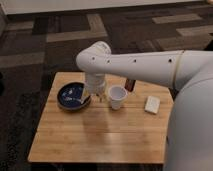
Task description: Place the eraser in the ceramic cup
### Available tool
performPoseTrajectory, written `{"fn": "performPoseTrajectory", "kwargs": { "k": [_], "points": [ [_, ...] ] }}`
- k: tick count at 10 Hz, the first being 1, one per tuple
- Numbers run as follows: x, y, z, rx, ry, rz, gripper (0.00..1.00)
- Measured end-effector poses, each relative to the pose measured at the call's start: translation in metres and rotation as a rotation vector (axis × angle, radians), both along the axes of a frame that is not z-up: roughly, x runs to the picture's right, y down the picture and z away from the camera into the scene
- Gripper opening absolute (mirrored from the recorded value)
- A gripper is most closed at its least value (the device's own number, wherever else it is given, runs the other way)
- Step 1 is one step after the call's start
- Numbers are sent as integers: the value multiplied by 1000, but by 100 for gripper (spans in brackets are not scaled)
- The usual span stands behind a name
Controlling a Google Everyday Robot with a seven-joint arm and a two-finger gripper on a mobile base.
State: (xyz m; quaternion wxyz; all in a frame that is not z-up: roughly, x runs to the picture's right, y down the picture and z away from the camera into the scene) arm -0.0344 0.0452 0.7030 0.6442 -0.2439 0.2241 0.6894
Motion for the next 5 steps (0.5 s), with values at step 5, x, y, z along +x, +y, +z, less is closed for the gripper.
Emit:
{"fn": "performPoseTrajectory", "kwargs": {
  "k": [5],
  "points": [
    [62, -65, 1, 62, -2, -5, 65]
  ]
}}
